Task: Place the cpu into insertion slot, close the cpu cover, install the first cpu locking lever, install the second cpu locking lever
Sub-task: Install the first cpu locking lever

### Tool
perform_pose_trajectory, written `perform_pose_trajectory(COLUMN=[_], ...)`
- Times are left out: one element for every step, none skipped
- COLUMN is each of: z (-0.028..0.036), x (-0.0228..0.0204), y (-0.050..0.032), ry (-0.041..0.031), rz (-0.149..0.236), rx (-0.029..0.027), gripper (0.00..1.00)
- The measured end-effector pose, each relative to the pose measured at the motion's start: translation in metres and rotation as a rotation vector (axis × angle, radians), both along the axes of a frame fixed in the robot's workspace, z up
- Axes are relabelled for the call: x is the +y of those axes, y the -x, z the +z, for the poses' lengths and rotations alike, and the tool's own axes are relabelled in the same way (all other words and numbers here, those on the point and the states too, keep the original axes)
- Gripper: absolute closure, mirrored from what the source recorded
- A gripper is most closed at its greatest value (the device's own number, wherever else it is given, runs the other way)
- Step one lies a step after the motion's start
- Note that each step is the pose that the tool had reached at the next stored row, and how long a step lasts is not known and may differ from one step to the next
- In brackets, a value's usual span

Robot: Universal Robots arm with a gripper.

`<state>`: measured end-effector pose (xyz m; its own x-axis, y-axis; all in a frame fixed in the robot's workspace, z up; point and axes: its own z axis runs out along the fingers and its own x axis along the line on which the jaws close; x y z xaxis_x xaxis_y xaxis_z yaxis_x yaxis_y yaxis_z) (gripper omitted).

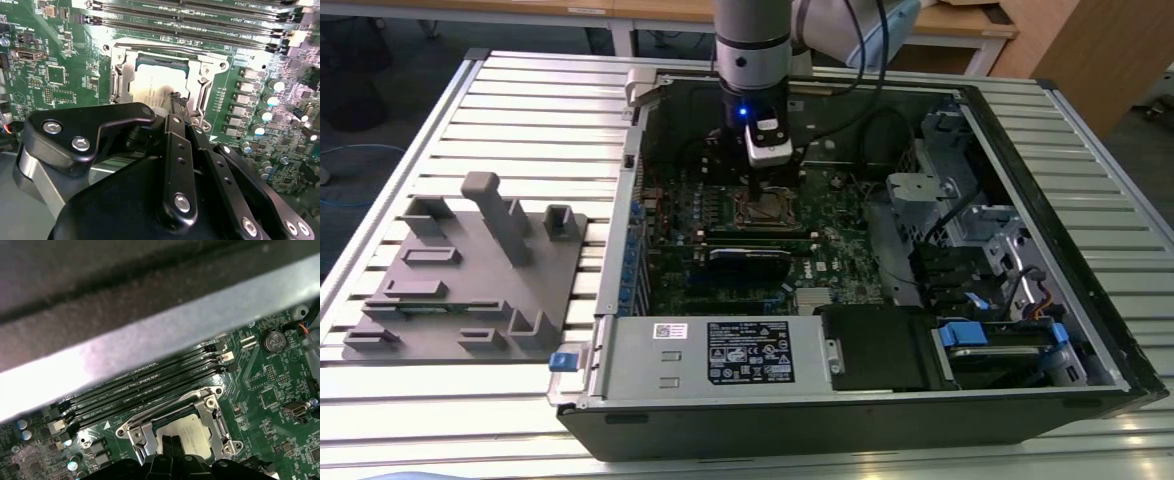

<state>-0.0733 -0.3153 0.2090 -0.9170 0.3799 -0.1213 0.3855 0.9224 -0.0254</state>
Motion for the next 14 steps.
perform_pose_trajectory(z=[-0.0001,-0.0001,-0.0001,-0.0001,-0.0001,-0.0002,-0.0002,-0.0002,-0.0001,-0.0002,-0.0001,-0.0002,-0.0002,-0.0002], x=[0.0,0.0,0.0,0.0,0.0,0.0,0.0001,0.0001,0.0,0.0,0.0,0.0,0.0,0.0], y=[0.0,0.0,0.0,0.0,-0.0003,-0.0009,-0.0017,-0.0028,-0.004,-0.0053,-0.0065,-0.0077,-0.009,-0.0103], ry=[-0.0002,-0.0003,-0.0002,-0.0002,-0.0003,-0.0005,-0.0005,-0.0003,-0.0002,-0.0003,-0.0002,-0.0002,-0.0002,-0.0001], rz=[0.0,0.0,0.0,0.0,0.0,0.001,0.003,0.006,0.009,0.012,0.015,0.019,0.022,0.027], rx=[0.0021,0.004,0.0064,0.0074,0.0074,0.008,0.0098,0.0134,0.0171,0.0208,0.0243,0.0272,0.0296,0.0318], gripper=[0.9,0.9,0.9,0.9,0.9,0.9,0.9,0.9,0.9,0.9,0.9,0.9,0.9,0.9])
